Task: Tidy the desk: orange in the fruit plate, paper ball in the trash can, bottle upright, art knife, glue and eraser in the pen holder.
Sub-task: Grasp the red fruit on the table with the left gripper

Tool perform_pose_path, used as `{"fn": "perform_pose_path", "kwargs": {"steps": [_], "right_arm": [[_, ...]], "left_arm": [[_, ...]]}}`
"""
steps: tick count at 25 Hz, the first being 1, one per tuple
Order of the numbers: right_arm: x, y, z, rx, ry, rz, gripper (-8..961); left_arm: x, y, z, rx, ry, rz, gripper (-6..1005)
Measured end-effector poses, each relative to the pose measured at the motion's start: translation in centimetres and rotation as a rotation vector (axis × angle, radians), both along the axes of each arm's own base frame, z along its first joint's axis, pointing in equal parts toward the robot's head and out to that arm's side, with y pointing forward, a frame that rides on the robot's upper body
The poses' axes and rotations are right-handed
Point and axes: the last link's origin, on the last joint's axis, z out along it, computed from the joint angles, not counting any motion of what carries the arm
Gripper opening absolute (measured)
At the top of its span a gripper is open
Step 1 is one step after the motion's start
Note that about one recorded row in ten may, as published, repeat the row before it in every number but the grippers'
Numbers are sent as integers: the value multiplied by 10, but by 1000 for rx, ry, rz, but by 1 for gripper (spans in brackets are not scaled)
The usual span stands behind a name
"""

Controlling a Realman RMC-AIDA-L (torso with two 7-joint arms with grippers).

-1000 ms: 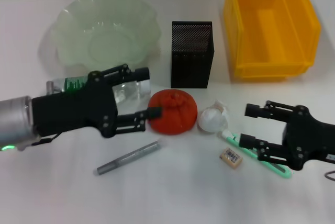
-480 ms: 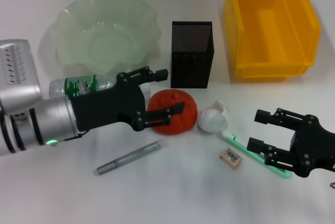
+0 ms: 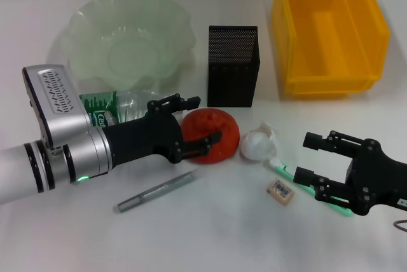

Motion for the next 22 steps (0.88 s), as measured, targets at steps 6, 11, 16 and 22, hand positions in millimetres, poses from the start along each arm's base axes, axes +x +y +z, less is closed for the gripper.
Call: {"fn": "perform_pose_path", "kwargs": {"steps": [6,11,16,22], "right_arm": [[-1,0,-1,-2,2,1,674],[-1,0,-1,-2,2,1,673],[-1,0,-1,-3,2,1,673],[-1,0,-1,-3,2,1,673]], "left_arm": [[-4,3,0,24,5,42,760],[-7,2,-2,20,15,53,722],[-7,0,-3,12,20,50,684],[-9,-1,-3,16,15,60,640]]}}
